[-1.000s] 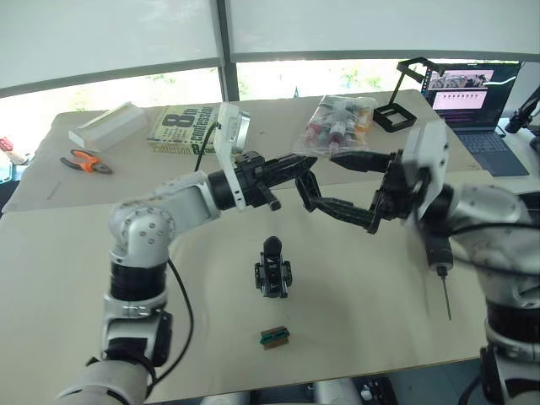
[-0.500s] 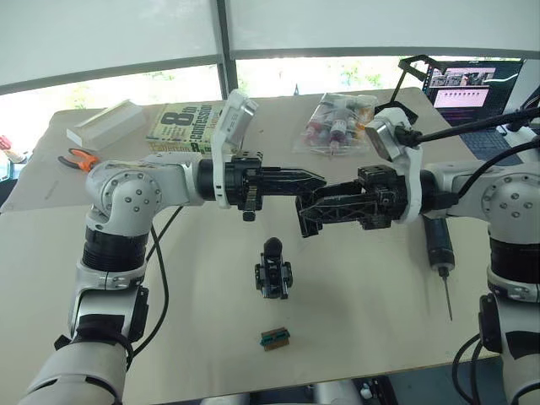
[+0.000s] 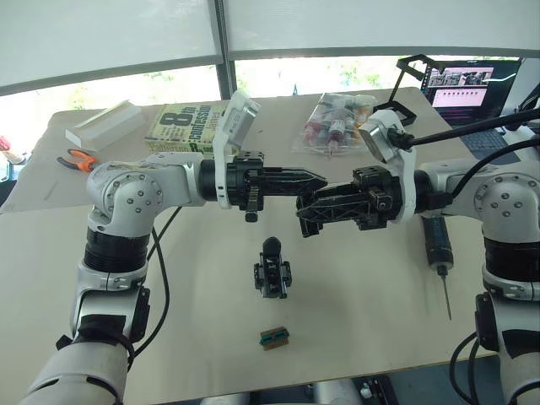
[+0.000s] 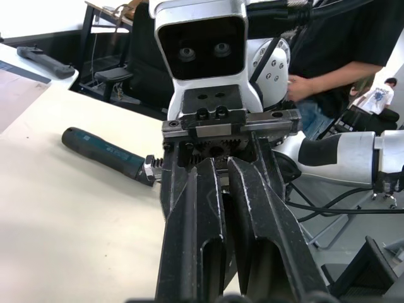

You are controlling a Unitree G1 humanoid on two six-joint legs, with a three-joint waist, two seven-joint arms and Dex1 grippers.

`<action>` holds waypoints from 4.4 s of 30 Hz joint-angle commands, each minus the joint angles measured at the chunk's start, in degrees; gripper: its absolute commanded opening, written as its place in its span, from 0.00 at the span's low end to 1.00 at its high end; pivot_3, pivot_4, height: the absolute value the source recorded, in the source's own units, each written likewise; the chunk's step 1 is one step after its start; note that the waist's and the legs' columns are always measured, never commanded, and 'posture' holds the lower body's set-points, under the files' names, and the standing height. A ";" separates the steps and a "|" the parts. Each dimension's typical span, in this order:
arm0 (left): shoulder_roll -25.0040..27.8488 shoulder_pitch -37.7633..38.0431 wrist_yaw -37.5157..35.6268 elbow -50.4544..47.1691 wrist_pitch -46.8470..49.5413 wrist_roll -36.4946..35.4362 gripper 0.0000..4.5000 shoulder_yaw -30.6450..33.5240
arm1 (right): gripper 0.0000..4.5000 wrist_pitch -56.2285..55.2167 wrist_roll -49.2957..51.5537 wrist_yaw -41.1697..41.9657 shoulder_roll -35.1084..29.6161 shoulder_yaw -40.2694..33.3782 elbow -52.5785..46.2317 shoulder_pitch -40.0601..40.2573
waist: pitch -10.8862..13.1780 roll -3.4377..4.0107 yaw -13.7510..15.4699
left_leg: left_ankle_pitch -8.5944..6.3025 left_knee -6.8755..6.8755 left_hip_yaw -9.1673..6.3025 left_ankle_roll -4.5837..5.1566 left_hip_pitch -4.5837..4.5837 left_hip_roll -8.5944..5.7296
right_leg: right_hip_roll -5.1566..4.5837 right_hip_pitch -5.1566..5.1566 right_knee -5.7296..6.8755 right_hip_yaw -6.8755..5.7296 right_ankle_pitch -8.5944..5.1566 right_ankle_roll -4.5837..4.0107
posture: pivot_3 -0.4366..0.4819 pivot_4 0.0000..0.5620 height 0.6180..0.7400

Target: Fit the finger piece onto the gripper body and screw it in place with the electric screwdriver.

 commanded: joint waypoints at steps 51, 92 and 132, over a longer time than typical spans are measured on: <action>5.34 39.65 -12.89 -5.73 -56.63 46.38 1.00 -13.66 | 0.08 -48.30 -23.75 22.43 6.27 7.76 -12.33 22.74 | 0.01 0.00 0.82 | -0.04 -0.05 0.27 0.03 0.08 0.06 | 0.02 -0.09 -0.03 -0.15 0.11 -0.16 | 0.48 0.27 1.00; -0.52 36.78 -13.95 10.88 -68.24 50.30 1.00 -17.05 | 0.08 -56.68 -27.55 26.54 5.88 8.51 -8.06 25.27 | 0.00 -0.01 0.85 | -0.04 0.01 0.28 0.03 0.12 0.08 | 0.01 -0.05 -0.02 -0.14 0.12 -0.16 | 0.48 0.27 1.00; -4.60 39.03 -5.19 6.46 -62.47 51.94 0.52 -16.40 | 0.08 -52.57 -35.08 18.25 12.01 17.33 -5.49 21.88 | -0.05 0.07 1.53 | -0.06 0.20 0.23 0.08 0.34 0.05 | 0.02 0.31 -0.02 -0.15 0.15 -0.12 | 0.48 0.27 1.00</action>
